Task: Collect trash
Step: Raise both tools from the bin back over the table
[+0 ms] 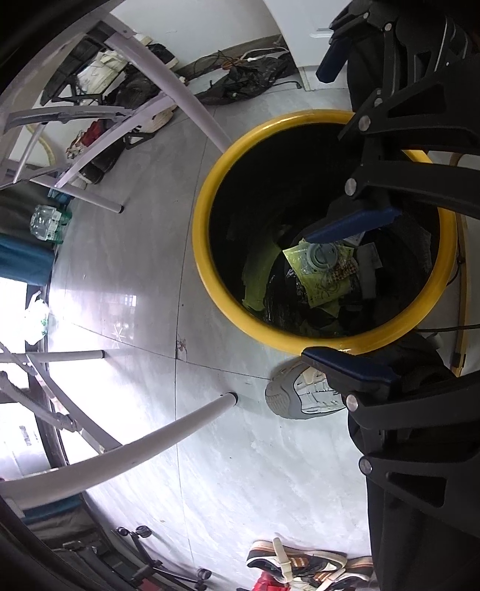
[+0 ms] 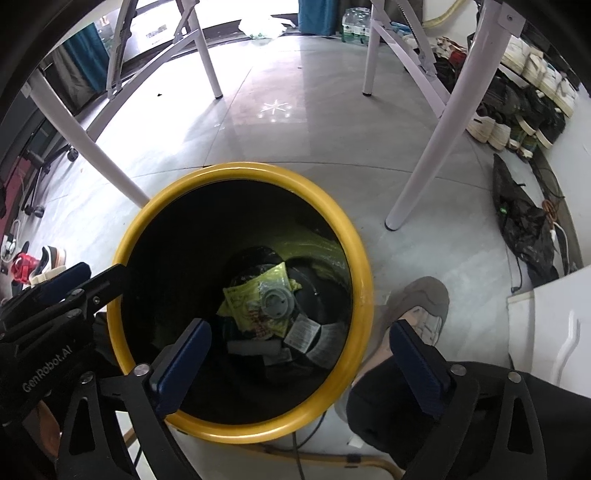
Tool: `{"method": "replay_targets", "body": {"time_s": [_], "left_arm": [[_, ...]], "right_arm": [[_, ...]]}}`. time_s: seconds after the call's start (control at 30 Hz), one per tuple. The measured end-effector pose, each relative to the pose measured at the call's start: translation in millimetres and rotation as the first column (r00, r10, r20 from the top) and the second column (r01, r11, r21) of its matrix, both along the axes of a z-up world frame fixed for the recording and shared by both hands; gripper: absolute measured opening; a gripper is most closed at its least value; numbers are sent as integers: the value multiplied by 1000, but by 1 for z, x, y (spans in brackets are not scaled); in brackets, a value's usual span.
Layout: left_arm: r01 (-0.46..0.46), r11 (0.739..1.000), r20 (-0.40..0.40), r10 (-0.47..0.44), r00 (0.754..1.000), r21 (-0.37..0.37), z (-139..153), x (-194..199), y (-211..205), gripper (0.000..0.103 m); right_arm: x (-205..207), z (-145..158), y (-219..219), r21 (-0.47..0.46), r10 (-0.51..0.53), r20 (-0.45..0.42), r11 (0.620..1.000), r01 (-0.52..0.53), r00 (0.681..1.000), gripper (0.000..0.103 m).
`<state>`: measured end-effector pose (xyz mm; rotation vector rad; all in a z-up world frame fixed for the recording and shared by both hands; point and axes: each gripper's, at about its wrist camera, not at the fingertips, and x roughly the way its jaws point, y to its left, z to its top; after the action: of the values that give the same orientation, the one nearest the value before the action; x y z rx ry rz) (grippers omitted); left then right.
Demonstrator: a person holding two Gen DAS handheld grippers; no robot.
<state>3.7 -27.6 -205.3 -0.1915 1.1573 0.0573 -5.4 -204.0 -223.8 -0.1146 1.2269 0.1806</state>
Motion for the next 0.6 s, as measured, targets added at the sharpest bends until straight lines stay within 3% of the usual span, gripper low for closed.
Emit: {"method": "replay_targets", "body": {"time_s": [0.33, 0.5, 0.6], "left_arm": [[-30, 999, 80, 32, 996, -21, 23, -13, 7, 56], [-15, 1000, 156, 18, 988, -20, 51, -25, 9, 56], [-2, 1000, 223, 9, 975, -30, 76, -33, 10, 56]], "right_arm": [[-6, 14, -1, -2, -12, 47, 1000, 12, 999, 103], [-20, 46, -5, 49, -28, 123, 999, 22, 992, 103], [-30, 78, -9, 94, -40, 216, 995, 20, 976, 103]]}}
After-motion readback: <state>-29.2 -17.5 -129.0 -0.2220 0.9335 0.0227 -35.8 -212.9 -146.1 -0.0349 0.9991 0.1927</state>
